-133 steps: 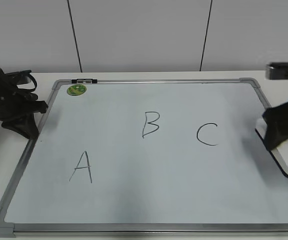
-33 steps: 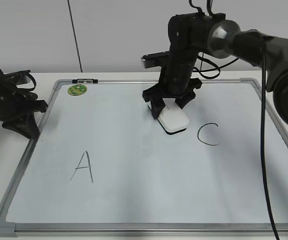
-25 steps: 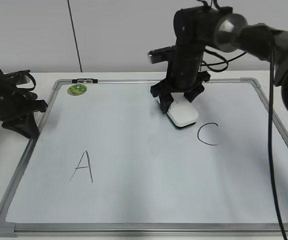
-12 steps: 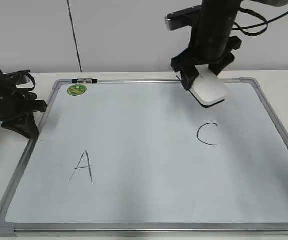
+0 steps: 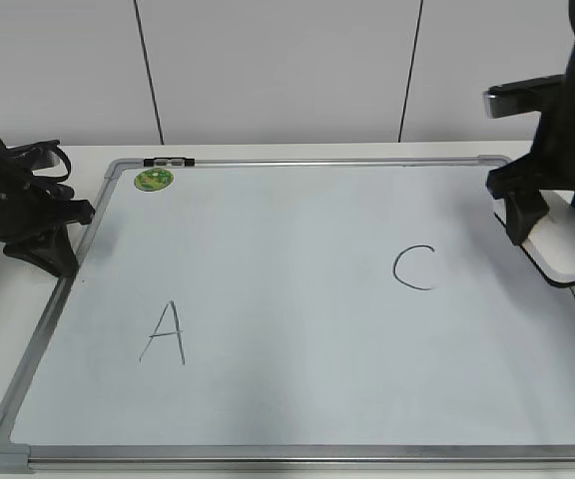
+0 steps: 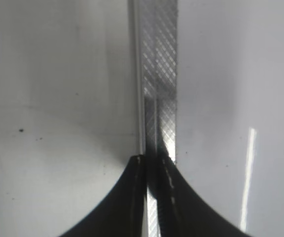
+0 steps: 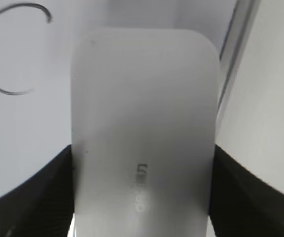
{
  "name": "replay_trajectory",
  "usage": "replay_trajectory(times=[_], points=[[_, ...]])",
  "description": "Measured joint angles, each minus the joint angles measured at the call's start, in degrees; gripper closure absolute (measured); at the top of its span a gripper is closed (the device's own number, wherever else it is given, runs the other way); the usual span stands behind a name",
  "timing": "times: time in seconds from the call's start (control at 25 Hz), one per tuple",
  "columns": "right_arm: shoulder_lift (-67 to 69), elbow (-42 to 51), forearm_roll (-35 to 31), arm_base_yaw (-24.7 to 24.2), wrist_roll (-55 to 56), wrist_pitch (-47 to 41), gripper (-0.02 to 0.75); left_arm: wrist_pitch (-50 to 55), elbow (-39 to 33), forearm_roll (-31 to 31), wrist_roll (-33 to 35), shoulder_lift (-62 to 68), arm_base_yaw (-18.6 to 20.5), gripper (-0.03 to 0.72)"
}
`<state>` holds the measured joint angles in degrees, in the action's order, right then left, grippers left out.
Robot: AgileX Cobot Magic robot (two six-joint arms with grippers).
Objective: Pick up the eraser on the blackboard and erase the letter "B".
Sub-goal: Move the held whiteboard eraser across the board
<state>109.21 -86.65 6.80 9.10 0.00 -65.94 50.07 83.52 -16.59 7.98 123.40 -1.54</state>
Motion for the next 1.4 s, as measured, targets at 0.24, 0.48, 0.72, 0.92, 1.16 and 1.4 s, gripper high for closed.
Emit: replay_trajectory(times=[0.24, 0.48, 0.72, 0.92, 1.16, 1.4], points=[[-0.6, 6.6, -3.0, -6.8, 0.0, 5.9, 0.206, 0.1, 0.0, 0.0, 0.0, 0.0, 0.0, 0.659], [0.1, 8.2, -6.8, -10.3, -0.9, 11.7, 0.206, 0.1, 0.0, 0.0, 0.0, 0.0, 0.0, 0.659], [3.7, 8.2, -8.2, -10.4, -1.0, 15.6, 0.205, 0.1, 0.0, 0.0, 0.0, 0.0, 0.0, 0.659], [6.2, 7.1, -8.2, -10.4, -1.1, 16.6, 0.205, 0.1, 0.0, 0.0, 0.0, 0.0, 0.0, 0.659], [7.7, 6.1, -8.2, -10.4, -1.1, 17.3, 0.2, 0.1, 0.0, 0.0, 0.0, 0.0, 0.0, 0.659], [7.7, 5.7, -6.8, -10.4, -1.1, 18.2, 0.141, 0.1, 0.0, 0.0, 0.0, 0.0, 0.0, 0.659]])
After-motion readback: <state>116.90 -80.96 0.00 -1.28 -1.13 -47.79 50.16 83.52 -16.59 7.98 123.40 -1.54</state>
